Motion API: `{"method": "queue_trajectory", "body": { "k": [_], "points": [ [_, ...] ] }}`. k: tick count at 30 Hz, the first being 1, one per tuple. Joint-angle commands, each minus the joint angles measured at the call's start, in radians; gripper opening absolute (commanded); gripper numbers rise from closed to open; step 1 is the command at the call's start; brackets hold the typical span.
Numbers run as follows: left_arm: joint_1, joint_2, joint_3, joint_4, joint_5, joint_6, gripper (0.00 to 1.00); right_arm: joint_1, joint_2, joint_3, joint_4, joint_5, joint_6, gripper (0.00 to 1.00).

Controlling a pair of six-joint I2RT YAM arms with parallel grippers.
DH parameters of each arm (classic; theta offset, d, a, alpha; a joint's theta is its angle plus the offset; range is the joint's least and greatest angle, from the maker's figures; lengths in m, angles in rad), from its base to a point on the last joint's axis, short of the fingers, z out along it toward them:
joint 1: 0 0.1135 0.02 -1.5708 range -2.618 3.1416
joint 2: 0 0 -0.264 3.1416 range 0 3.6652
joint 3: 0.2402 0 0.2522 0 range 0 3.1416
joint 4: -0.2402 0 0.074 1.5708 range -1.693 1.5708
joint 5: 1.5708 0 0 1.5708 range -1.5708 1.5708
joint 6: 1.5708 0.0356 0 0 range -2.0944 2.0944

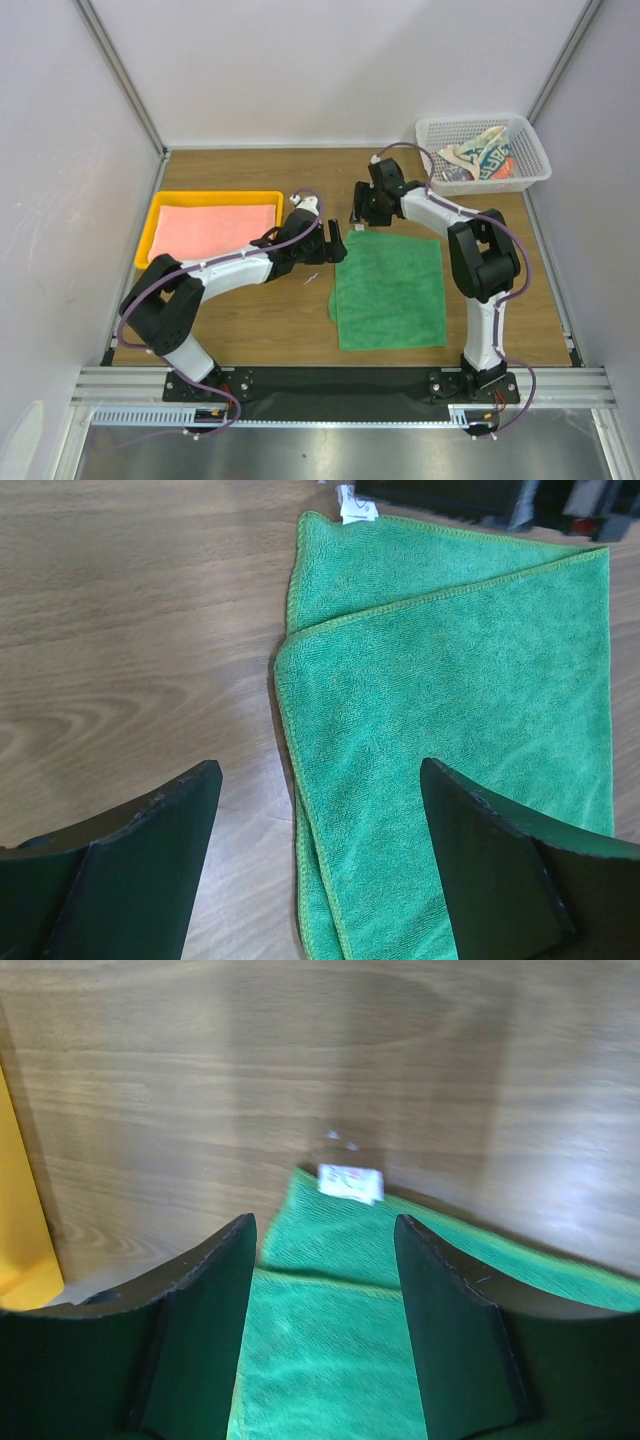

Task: Fold and stack the towels
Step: Fold the towel

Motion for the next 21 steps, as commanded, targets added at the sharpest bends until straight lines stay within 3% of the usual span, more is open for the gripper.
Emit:
{"method": "queue_trajectory", "body": {
  "k": [1, 4, 8, 13, 21],
  "points": [
    [0.031, 0.027, 0.032, 0.043, 0.052, -0.026, 0.86, 0.016, 0.046, 0.058, -0.006, -0.027, -0.021, 0.63],
    [0.033, 0.021, 0.016, 0.014, 0.098, -0.027, 0.84, 0.025, 0.065, 0.069, -0.014, -0.056, -0.021, 0.62],
    [0.034, -0.040, -0.045, -0.026, 0.161, -0.041, 0.74, 0.040, 0.050, 0.061, -0.043, -0.080, -0.036, 0.61],
    [0.033, -0.138, -0.145, -0.080, 0.146, -0.092, 0.68, 0.074, 0.025, 0.067, -0.078, -0.108, -0.039, 0.58],
    [0.033, -0.261, -0.278, -0.101, 0.123, -0.119, 0.68, 0.199, 0.116, 0.243, -0.320, 0.131, 0.050, 0.55]
  ]
}}
